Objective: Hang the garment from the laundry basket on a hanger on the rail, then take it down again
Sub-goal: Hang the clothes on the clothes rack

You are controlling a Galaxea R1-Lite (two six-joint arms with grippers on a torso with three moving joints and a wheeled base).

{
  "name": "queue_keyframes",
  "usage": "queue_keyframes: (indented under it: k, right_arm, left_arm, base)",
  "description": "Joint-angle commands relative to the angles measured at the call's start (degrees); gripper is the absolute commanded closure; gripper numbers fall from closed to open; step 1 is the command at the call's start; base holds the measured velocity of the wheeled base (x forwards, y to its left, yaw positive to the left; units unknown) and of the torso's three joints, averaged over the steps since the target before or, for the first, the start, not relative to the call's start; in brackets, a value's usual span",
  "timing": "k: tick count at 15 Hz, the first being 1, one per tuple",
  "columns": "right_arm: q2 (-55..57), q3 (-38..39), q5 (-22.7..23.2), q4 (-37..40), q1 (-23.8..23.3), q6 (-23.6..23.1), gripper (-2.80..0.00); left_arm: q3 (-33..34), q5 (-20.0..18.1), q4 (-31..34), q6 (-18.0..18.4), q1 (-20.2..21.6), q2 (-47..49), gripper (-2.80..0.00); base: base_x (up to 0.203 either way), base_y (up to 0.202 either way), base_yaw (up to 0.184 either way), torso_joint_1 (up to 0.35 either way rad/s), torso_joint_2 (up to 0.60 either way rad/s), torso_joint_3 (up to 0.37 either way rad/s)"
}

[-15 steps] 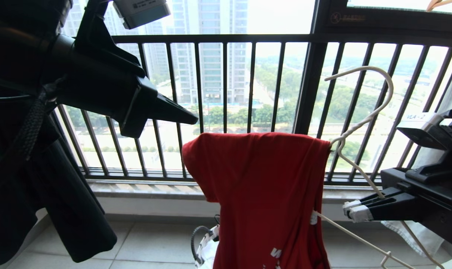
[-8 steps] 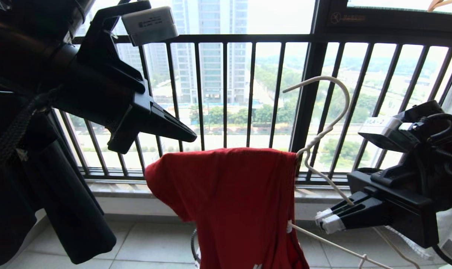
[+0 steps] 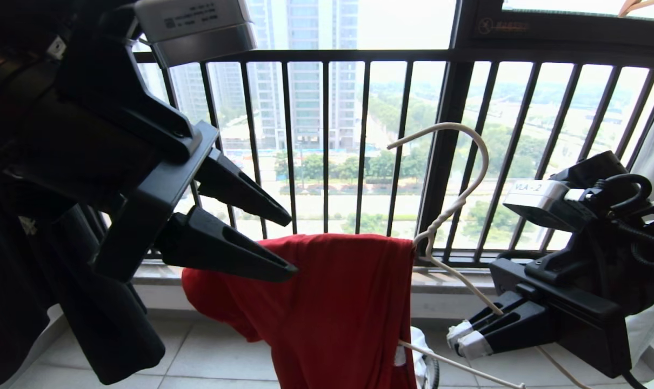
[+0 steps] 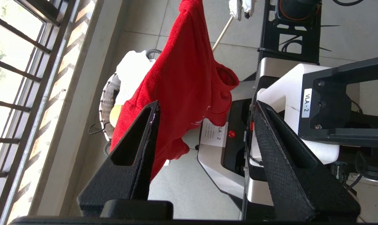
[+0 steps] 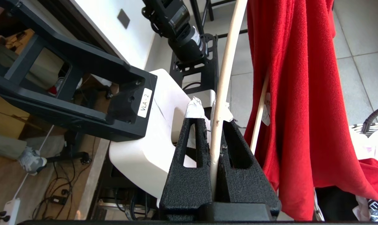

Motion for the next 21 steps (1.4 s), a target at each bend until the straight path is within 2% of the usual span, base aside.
queue_keyframes:
  k: [1,4,7,11,12,15,16,21]
  right_arm:
    - [-1.71,0.62,0.48,0.09,-0.21,-0.22,0.0]
    - [-5.0,1.23,0.49,0.1,-0.54,-0.22,0.0]
    - [-7.59,1.88,0.49,0.19,-0.57,-0.22,0.0]
    - [-8.85,1.91,0.75,0.22,-0.5,-0.13,0.0]
    - [-8.36,1.76,0.75,0.09,-0.58,-0.05,0.0]
    - [-5.71,0.66,1.41,-0.06,-1.94,-0.01,0.0]
    - [-5.35,0.48,1.46,-0.06,-2.31,-0.02,0.0]
    - [-4.79,-0.77,3.67,0.01,-6.66,0.04,0.0]
  left_arm:
    - [-0.25,-0.14,-0.31,0.19,-2.06,0.38,-2.8]
    - [0.08,-0.27,-0.53,0.07,-1.99,0.6,-2.8]
    - [-0.26,-2.29,-1.12,-0.14,-2.06,1.66,-2.8]
    - [-0.27,-2.65,-5.31,-0.96,-2.45,3.22,-2.8]
    - [-0.29,-2.65,-6.13,-1.87,-2.8,4.01,-2.8]
    - [-0.27,-2.65,-12.06,-8.95,-3.08,5.89,-2.8]
    - [-0.23,-2.58,-13.69,-9.94,-3.21,6.57,-2.8]
    - [-0.12,-2.65,-14.18,-10.86,-4.58,8.11,-2.8]
  base:
    - [0.0,0.0,0.0,0.0,0.0,0.0]
    - [0.0,0.0,0.0,0.0,0.0,0.0]
    - [0.0,0.0,0.0,0.0,0.0,0.0]
    - [0.0,0.0,0.0,0.0,0.0,0.0]
    - [0.0,0.0,0.0,0.0,0.0,0.0]
    - [0.0,0.0,0.0,0.0,0.0,0.0]
    - [0.0,0.0,0.0,0.0,0.0,0.0]
    - [0.0,0.0,0.0,0.0,0.0,0.0]
